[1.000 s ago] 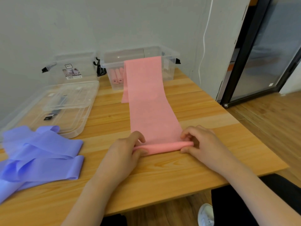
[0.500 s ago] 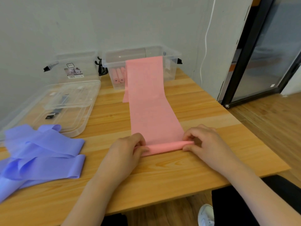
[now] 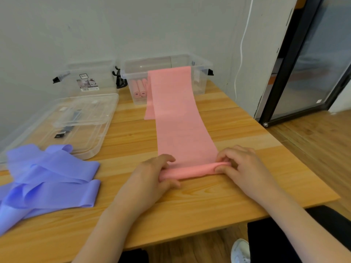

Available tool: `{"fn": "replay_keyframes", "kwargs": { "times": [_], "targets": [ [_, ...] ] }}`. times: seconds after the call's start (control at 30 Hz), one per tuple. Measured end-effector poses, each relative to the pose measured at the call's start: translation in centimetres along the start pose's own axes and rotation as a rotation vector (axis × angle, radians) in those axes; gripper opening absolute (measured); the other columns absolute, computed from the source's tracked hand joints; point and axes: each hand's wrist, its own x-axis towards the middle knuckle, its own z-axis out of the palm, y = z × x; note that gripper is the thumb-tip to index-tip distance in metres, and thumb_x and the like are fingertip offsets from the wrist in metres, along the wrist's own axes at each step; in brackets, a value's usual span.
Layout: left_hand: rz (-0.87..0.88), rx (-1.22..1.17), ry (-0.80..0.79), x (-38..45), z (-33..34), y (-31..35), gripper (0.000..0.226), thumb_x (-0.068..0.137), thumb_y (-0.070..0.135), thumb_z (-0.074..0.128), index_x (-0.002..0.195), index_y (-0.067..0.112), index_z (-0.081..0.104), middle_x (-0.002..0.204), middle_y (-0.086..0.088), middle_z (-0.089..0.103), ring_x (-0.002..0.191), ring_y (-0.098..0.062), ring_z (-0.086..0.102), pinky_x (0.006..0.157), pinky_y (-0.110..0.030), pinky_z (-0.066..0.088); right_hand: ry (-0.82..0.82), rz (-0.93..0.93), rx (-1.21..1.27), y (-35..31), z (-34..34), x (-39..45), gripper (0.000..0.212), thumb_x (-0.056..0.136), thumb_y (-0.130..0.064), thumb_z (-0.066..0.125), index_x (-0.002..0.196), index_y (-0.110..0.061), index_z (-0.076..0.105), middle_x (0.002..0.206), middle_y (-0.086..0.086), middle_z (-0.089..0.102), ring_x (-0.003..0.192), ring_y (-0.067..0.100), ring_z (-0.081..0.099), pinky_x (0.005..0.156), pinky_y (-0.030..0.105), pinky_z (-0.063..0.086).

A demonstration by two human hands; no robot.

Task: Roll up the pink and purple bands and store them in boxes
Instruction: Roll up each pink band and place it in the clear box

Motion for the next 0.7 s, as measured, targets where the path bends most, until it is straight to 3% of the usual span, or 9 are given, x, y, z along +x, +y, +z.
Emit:
{"fn": "replay_keyframes", "kwargs": {
  "times": [0.07, 0.17, 0.23, 0.3, 0.37, 0.5, 0.57, 0.7],
  "targets": [
    [0.031, 0.020, -0.017, 0.10, 0.09, -0.16, 0.036, 0.069, 0.027, 0.079, 0.101, 0.018, 0.064, 0.091, 0.013, 0.053, 0.083, -0.003, 0.045, 0.078, -0.006, 0.034, 0.012, -0.006, 0.004, 0.09, 0.11, -0.05, 0.013, 0.082, -0.024, 0.065, 0.078, -0.035, 0.059, 0.081, -0.019, 0.053, 0.085, 0.000, 0.043, 0.082, 0.022, 0.026],
    [0.053, 0.051, 0.012, 0.06, 0.17, -0.55, 0.013, 0.071, 0.020, 0.077, 0.081, 0.014, 0.071, 0.085, 0.009, 0.052, 0.080, -0.006, 0.046, 0.074, -0.010, 0.036, -0.066, -0.075, -0.017, 0.19, 0.38, 0.02, 0.004, 0.084, -0.029, 0.064, 0.083, -0.028, 0.068, 0.084, -0.026, 0.054, 0.092, -0.009, 0.045, 0.089, 0.029, 0.028],
    [0.059, 0.070, 0.024, -0.05, 0.13, -0.44, 0.010, 0.075, 0.020, 0.075, 0.084, 0.015, 0.073, 0.087, 0.006, 0.052, 0.084, -0.012, 0.048, 0.073, -0.014, 0.037, -0.148, -0.087, -0.029, 0.02, 0.25, -0.01, 0.018, 0.073, -0.039, 0.071, 0.090, -0.033, 0.066, 0.091, -0.028, 0.053, 0.100, -0.007, 0.042, 0.092, 0.026, 0.025],
    [0.049, 0.074, 0.006, -0.08, 0.05, 0.01, 0.021, 0.080, 0.023, 0.070, 0.100, 0.019, 0.071, 0.094, 0.006, 0.056, 0.092, -0.013, 0.050, 0.081, -0.021, 0.039, -0.144, -0.080, 0.016, -0.19, 0.10, 0.01, 0.028, 0.066, -0.037, 0.076, 0.089, -0.040, 0.060, 0.089, -0.024, 0.054, 0.097, -0.007, 0.043, 0.089, 0.020, 0.025],
    [0.008, 0.067, -0.002, -0.05, -0.01, 0.26, 0.036, 0.081, 0.028, 0.068, 0.116, 0.024, 0.061, 0.104, 0.007, 0.059, 0.099, -0.012, 0.053, 0.081, -0.014, 0.034, -0.068, -0.069, 0.058, -0.23, 0.04, 0.00, 0.028, 0.069, -0.028, 0.077, 0.080, -0.042, 0.055, 0.083, -0.017, 0.056, 0.093, -0.005, 0.046, 0.086, 0.015, 0.027],
    [-0.057, 0.058, 0.057, -0.17, -0.15, 0.32, 0.018, 0.083, 0.028, 0.065, 0.098, 0.023, 0.057, 0.083, 0.008, 0.058, 0.081, -0.014, 0.055, 0.066, -0.021, 0.036, -0.123, -0.105, 0.021, 0.21, 0.13, 0.03, 0.018, 0.068, -0.037, 0.076, 0.078, -0.035, 0.062, 0.082, -0.022, 0.058, 0.090, -0.004, 0.047, 0.087, 0.026, 0.032],
    [-0.022, 0.058, 0.060, -0.13, -0.18, 0.19, 0.010, 0.083, 0.028, 0.065, 0.089, 0.021, 0.061, 0.079, 0.010, 0.058, 0.075, -0.007, 0.052, 0.064, -0.017, 0.036, -0.153, -0.129, -0.005, 0.34, 0.28, 0.08, 0.020, 0.066, -0.036, 0.078, 0.079, -0.029, 0.065, 0.082, -0.025, 0.057, 0.090, -0.006, 0.047, 0.087, 0.032, 0.034],
    [0.040, 0.018, -0.038, 0.00, -0.05, 0.08, 0.025, 0.071, 0.035, 0.075, 0.090, 0.021, 0.068, 0.087, 0.015, 0.054, 0.075, 0.007, 0.045, 0.069, -0.007, 0.034, -0.088, -0.125, 0.018, 0.53, 0.58, 0.16, 0.006, 0.076, -0.032, 0.070, 0.078, -0.027, 0.068, 0.078, -0.026, 0.056, 0.087, -0.006, 0.047, 0.085, 0.040, 0.040]
  ]
}}
